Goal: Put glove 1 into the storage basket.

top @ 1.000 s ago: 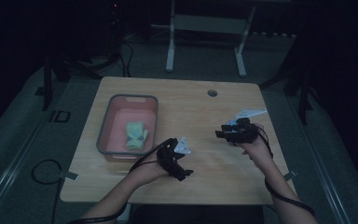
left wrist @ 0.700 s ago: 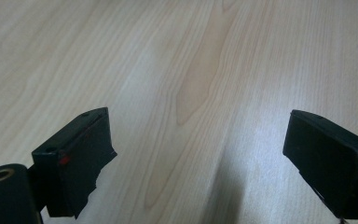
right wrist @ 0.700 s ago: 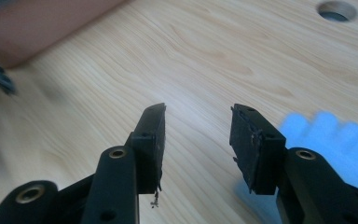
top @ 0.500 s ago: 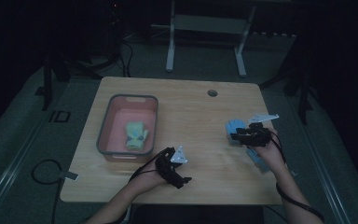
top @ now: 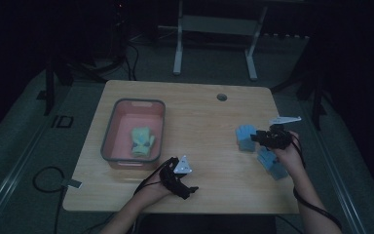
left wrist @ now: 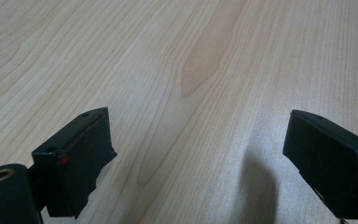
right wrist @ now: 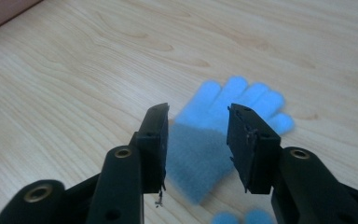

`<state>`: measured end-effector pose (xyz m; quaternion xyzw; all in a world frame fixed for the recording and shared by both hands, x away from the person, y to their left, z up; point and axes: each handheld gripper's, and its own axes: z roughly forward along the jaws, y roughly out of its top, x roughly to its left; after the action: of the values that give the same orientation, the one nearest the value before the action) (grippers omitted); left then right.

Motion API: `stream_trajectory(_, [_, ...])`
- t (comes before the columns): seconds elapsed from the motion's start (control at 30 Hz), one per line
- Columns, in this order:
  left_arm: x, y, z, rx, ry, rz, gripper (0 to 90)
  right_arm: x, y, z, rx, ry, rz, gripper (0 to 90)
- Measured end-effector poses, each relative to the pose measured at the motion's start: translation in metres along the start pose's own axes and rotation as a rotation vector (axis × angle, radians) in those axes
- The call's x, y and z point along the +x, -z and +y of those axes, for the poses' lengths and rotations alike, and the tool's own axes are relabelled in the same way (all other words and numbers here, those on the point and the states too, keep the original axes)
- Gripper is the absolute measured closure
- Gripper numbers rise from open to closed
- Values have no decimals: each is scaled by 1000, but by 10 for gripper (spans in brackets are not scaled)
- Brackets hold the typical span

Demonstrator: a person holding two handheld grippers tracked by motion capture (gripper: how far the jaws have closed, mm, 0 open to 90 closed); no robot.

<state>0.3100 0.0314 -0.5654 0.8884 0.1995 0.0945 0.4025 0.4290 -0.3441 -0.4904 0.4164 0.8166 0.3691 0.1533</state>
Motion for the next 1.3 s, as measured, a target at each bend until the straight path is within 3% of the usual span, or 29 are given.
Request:
stream_trajectory(0.2, [1, 2, -3, -2, 3, 2, 84, -7, -18, -1, 38, 1, -3, 611])
stream_trajectory(0.57, [2, 2, -5, 2, -12, 6, 84, -18, -55, 4, 131, 31, -57, 609])
stream_trajectory(0.67, [2, 3, -5, -12, -6, 7, 84, -18, -64, 1, 177, 62, -93, 682])
stream_trajectory(0.73, [3, 4, -5, -16, -5, 8, 84, -17, -66, 0, 176, 68, -108, 745])
stream_trajectory(0.8, [3, 5, -5, -14, -10, 7, 84, -15, -67, 0, 178, 56, -114, 801])
stream_trajectory(0.97, [3, 5, -6, -17, -8, 6, 84, -11, -66, 4, 184, 30, -128, 847])
stream_trajectory(1.13, [2, 4, -6, -14, -6, 6, 84, -4, -52, 12, 114, 22, -132, 860])
stream_trajectory(1.3, [2, 5, -6, -14, -6, 6, 84, 16, -27, 30, 40, 30, -89, 875])
